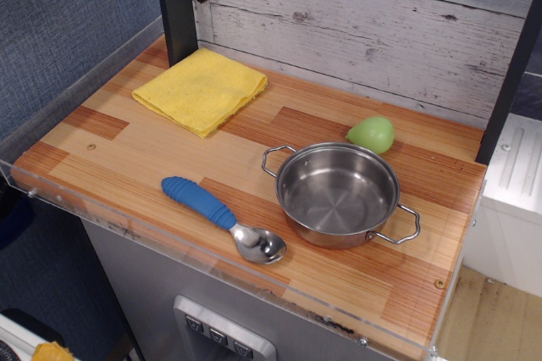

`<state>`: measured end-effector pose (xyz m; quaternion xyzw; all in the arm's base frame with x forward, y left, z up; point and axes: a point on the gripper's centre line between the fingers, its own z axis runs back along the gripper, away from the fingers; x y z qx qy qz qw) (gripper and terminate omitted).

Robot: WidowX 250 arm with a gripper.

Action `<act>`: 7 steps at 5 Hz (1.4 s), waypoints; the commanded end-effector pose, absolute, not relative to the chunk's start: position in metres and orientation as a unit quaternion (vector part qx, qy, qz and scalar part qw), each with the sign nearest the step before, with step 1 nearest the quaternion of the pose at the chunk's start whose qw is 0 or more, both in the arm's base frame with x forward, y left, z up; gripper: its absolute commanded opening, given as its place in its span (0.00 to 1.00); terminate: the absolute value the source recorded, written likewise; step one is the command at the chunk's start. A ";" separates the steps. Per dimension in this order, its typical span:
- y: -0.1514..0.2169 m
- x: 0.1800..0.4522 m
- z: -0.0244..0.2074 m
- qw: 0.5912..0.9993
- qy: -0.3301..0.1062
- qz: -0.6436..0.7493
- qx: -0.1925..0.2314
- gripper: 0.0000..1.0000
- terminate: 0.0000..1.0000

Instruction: Slide the towel straight forward to the front table edge

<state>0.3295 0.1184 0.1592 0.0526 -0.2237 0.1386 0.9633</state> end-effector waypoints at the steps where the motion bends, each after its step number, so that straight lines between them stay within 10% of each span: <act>1: 0.118 0.330 0.159 0.963 -0.224 0.139 0.053 1.00 0.00; 7: 0.160 0.382 0.049 0.982 -0.133 0.130 0.014 1.00 0.00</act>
